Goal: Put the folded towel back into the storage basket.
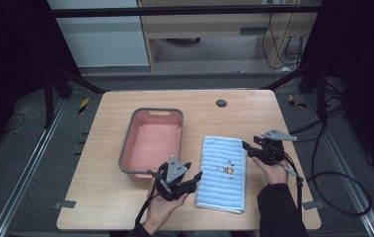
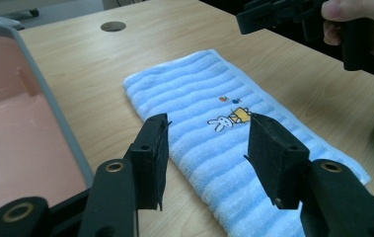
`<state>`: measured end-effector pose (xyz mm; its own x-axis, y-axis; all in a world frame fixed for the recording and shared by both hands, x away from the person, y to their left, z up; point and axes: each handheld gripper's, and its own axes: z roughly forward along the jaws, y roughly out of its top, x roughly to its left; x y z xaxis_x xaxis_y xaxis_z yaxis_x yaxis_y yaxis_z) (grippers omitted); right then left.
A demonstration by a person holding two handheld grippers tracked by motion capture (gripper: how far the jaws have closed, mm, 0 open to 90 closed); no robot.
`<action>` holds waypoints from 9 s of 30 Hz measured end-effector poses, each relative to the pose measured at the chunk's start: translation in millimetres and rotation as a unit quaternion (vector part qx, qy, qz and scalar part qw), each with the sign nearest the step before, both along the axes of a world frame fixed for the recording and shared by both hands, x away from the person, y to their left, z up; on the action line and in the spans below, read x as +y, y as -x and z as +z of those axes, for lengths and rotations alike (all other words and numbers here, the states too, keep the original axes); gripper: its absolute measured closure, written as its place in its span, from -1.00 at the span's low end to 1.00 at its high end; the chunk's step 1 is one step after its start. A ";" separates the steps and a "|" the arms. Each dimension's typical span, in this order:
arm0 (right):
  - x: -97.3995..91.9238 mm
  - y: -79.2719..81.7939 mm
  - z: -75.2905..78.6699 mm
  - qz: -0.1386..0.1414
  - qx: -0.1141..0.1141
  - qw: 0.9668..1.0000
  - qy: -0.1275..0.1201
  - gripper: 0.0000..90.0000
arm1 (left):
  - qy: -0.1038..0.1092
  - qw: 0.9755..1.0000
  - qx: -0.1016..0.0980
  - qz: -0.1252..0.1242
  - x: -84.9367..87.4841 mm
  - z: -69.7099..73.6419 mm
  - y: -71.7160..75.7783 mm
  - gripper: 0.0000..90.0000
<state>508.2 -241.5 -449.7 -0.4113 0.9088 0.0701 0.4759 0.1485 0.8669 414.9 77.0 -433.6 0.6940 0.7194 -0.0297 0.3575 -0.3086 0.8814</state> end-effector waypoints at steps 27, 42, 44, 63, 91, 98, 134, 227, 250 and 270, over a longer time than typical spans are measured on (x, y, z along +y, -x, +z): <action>10.8 -16.7 -30.1 0.005 0.045 0.999 0.030 0.12 | -0.052 0.998 0.047 -0.003 -22.2 -47.2 -2.3 0.10; 16.8 -20.5 -42.7 0.010 0.080 0.996 0.046 0.16 | -0.073 0.994 0.077 0.006 -23.8 -63.5 -6.9 0.13; 17.8 -20.8 -43.8 0.013 0.084 0.995 0.050 0.17 | -0.073 0.994 0.078 0.006 -24.4 -65.6 -6.9 0.14; 21.3 -21.0 -50.2 0.015 0.121 0.992 0.029 0.59 | -0.064 0.993 0.100 0.005 -27.5 -69.6 -7.0 0.46; 24.5 0.2 -10.6 0.048 0.050 0.998 0.000 0.83 | -0.019 0.998 0.064 -0.005 -16.5 -36.5 3.7 0.92; 22.0 8.5 7.8 0.051 0.021 0.998 -0.004 0.83 | -0.008 0.998 0.055 -0.009 -11.8 -22.0 5.1 0.92; 32.7 14.7 70.5 0.053 -0.059 0.997 -0.018 0.84 | 0.015 1.000 -0.010 -0.007 5.5 43.9 5.7 0.92; 230.0 -82.0 107.6 0.143 -0.084 0.986 0.005 0.86 | 0.030 0.988 -0.041 0.149 166.4 60.0 -33.6 0.92; 232.4 -97.4 64.6 0.135 -0.048 0.989 0.027 0.86 | -0.003 0.988 -0.010 0.151 161.8 29.6 -49.1 0.92; 239.3 -100.7 38.7 0.136 -0.022 0.989 0.043 0.86 | -0.027 0.987 0.013 0.157 162.0 9.8 -50.8 0.92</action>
<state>608.9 -2.3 -411.0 -0.6428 0.7656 -0.0264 0.3697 0.3402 0.8646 465.7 239.0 -423.8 0.4352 0.9003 -0.0007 0.4661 -0.2247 0.8558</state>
